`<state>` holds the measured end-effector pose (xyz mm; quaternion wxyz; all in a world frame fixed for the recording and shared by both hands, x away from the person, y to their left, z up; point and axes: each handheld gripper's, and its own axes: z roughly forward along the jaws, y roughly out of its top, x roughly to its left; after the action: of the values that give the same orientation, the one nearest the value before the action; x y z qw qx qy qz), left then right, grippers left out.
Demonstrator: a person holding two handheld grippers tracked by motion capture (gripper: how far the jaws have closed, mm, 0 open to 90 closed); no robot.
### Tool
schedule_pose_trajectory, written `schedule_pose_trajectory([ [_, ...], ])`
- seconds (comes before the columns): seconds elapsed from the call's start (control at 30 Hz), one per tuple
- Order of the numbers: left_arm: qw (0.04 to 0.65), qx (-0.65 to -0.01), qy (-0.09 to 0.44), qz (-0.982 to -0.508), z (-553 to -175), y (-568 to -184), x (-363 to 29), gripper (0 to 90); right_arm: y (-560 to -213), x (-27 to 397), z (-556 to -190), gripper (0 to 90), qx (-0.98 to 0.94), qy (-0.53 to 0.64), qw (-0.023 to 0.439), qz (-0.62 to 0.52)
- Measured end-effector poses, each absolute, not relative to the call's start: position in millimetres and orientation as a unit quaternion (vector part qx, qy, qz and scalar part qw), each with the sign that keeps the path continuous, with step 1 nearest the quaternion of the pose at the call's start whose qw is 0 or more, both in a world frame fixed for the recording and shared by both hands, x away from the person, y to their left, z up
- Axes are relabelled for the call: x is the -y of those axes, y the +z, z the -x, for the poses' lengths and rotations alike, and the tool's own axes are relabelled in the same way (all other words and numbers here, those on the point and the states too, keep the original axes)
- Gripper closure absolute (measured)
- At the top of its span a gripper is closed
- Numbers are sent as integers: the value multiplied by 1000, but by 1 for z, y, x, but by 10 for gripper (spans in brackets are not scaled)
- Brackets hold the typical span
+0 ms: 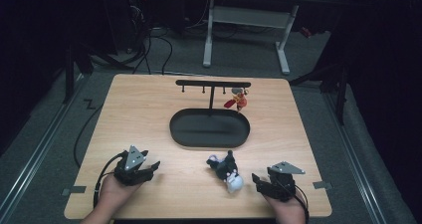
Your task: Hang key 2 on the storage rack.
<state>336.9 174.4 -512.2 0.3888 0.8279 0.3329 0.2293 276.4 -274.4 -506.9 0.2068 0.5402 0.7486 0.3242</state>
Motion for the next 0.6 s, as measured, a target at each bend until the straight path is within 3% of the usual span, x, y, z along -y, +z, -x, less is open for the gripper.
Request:
schedule_pose_trajectory([
  [0.23, 382, -323, 231, -835, -339, -517, -171, 386, -503, 255, -284, 341, -782, 256, 151, -548],
  [0.6, 383, -313, 226, -839, -341, -516, -165, 386, -477, 242, -292, 338, -812, 195, 104, -540],
])
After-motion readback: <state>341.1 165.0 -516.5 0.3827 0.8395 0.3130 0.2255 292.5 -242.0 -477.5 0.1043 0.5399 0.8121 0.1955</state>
